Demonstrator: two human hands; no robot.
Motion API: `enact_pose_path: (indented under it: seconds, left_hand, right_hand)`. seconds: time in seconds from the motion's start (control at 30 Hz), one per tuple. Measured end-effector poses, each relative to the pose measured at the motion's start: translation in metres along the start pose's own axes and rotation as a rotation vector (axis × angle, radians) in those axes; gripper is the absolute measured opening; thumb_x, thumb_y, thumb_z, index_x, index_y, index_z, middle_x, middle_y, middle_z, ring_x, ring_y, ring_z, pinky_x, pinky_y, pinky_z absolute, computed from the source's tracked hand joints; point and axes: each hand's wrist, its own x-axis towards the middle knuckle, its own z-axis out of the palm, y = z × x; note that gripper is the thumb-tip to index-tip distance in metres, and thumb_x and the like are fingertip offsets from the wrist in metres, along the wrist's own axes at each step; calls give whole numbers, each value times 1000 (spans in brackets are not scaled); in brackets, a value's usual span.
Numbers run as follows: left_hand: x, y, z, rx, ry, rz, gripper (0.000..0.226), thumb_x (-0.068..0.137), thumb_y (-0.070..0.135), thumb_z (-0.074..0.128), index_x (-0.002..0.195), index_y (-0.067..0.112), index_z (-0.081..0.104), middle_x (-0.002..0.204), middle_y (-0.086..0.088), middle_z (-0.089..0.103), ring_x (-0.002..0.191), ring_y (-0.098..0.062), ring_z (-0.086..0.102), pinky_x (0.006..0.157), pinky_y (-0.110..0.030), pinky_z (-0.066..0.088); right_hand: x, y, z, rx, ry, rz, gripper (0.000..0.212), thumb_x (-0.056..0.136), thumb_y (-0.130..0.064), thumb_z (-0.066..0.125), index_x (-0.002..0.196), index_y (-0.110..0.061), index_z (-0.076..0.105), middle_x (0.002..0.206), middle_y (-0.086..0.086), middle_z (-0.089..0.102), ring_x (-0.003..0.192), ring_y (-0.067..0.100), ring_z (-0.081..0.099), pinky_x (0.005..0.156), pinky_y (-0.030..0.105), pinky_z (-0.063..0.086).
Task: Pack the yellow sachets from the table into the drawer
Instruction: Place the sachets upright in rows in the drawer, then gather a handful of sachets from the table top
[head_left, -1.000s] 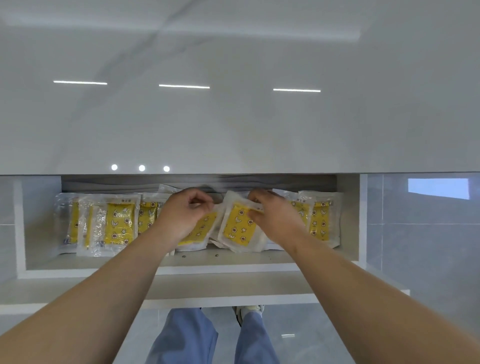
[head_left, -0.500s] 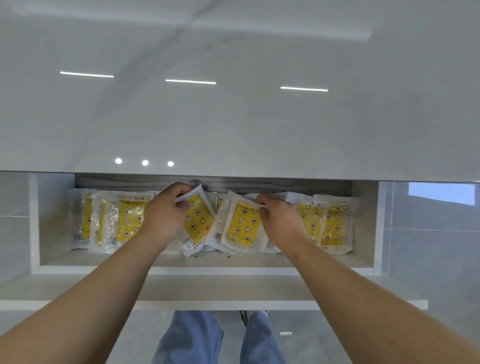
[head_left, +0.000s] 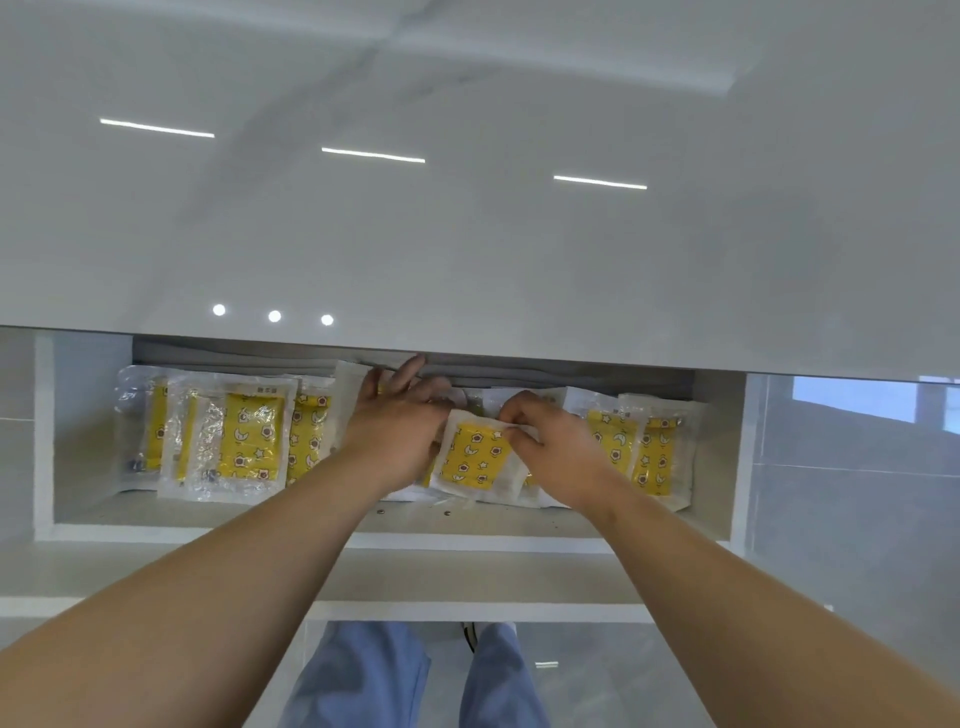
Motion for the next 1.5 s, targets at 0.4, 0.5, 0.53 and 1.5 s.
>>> enact_pose_path:
  seconds: [0.4,0.5,0.53,1.5]
  left_hand:
    - [-20,-13,-27,-633,123,-324,41,93,20,52,132,22,40,114,-7,60,84,-20,56,69,-28,42]
    - [-15,-12,-7,-483,88,-293,55,94,18,48,140,39,26,96,-9,64,65,-20,58,60,-30,49]
    - [-15,-12,-1,-368,113,-308,59,93,19,49,142,40,23,100,-10,63,75,-21,59,65,-30,48]
    - [-67,10,-6,-164,164,-153,60,89,31,54,144,26,29,156,-3,10,139,-29,19,110,-44,29]
  right_hand:
    - [-1,20,-5,-286,227,62,42,97,-15,40,137,-27,40,141,1,43,128,26,37,98,36,39]
    - [0,16,2,-524,131,35,67,95,-21,45,149,-34,8,159,-1,3,145,33,5,116,47,14]
    - [0,16,4,-555,75,51,72,94,-22,47,149,-35,3,159,-2,-5,145,33,-2,116,50,9]
    - [-49,10,4,-165,157,101,77,92,-29,53,149,-37,1,157,-6,-19,146,32,5,109,44,32]
